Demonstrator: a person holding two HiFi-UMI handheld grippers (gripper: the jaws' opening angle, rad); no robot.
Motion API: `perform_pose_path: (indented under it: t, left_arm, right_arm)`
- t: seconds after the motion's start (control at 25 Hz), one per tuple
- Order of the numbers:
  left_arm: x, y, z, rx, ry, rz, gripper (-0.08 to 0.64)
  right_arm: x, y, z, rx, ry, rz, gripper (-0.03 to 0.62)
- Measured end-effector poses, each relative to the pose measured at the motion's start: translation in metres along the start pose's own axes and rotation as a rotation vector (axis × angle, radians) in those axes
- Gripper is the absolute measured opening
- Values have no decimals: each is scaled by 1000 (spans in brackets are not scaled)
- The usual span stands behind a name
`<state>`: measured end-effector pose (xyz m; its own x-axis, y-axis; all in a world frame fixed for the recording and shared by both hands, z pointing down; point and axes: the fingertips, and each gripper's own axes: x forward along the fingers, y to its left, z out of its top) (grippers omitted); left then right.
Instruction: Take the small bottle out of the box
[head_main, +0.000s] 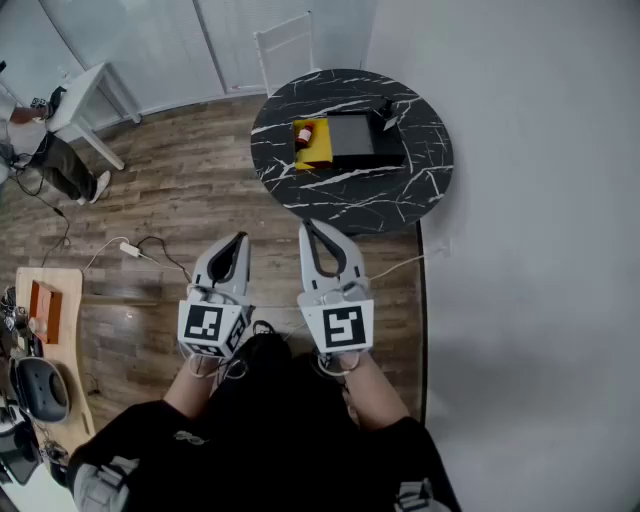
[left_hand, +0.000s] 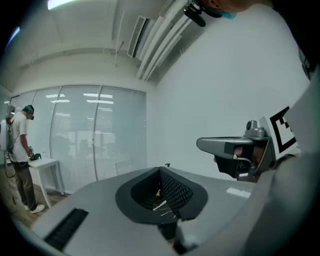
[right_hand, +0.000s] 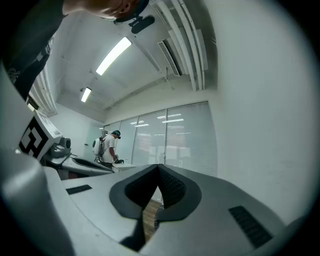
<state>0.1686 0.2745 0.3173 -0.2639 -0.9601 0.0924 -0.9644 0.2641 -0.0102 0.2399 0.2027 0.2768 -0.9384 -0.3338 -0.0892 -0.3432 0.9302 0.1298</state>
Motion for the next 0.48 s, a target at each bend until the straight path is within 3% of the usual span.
perform_pose_path:
  t: [0.24, 0.48]
  left_arm:
    - [-9, 15, -5, -24, 31, -11, -2]
    - [-15, 68, -31, -70, 63, 36, -2]
  right_arm:
    - [10, 30, 0, 11, 11, 37, -5]
    - [38, 48, -15, -13, 56, 45, -5]
